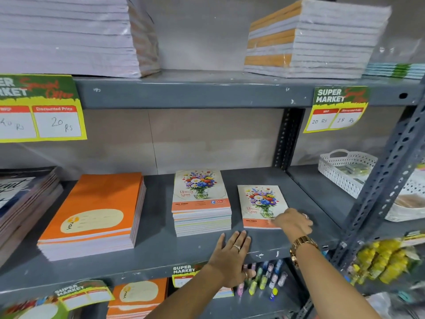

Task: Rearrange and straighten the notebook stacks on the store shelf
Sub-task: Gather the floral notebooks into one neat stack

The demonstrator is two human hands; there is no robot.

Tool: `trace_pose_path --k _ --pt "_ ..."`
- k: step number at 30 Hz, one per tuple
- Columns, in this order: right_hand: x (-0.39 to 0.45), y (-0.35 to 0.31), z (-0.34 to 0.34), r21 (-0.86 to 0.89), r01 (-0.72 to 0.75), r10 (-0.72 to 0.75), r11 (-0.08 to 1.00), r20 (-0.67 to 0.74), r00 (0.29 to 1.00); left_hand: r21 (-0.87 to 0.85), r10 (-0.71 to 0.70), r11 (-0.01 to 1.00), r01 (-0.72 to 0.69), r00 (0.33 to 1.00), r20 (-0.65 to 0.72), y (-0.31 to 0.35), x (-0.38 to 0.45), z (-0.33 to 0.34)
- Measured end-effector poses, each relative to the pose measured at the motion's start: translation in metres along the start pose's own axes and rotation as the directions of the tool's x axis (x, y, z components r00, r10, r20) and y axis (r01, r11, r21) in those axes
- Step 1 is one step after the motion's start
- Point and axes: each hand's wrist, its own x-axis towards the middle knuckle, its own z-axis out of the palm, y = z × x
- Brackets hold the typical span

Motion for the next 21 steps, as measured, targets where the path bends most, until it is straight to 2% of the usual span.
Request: trace_pose_path --k 3,6,8,13,18,21 --pt "0.003 -0.003 0.001 0.24 -0.016 0.029 0.971 -0.051 0.998 0.02 -0.003 1.0 0.003 1.0 -0.003 0.001 0.0 0.001" --pt "0.002 -0.013 -0.003 0.535 -0.005 0.066 0.845 -0.095 0.993 0.029 -0.002 1.0 0.002 1.0 0.004 0.0 0.0 0.001" --pt "-0.001 -0.023 -0.008 0.643 0.004 0.101 0.766 -0.127 0.987 0.027 0.001 1.0 -0.001 1.0 0.012 -0.001 0.001 0.002" --pt "-0.013 -0.045 -0.025 0.76 0.095 0.115 0.643 -0.219 0.969 0.031 0.023 0.999 -0.023 1.0 0.009 -0.006 0.0 0.002" --pt "-0.028 -0.064 -0.039 0.876 0.145 0.131 0.46 -0.228 0.965 0.02 0.065 0.998 -0.065 0.998 0.01 -0.017 -0.01 0.001" --pt "-0.041 -0.077 -0.043 0.898 0.168 0.085 0.406 -0.22 0.972 -0.003 0.08 0.997 -0.08 0.996 0.026 -0.025 -0.02 -0.001"
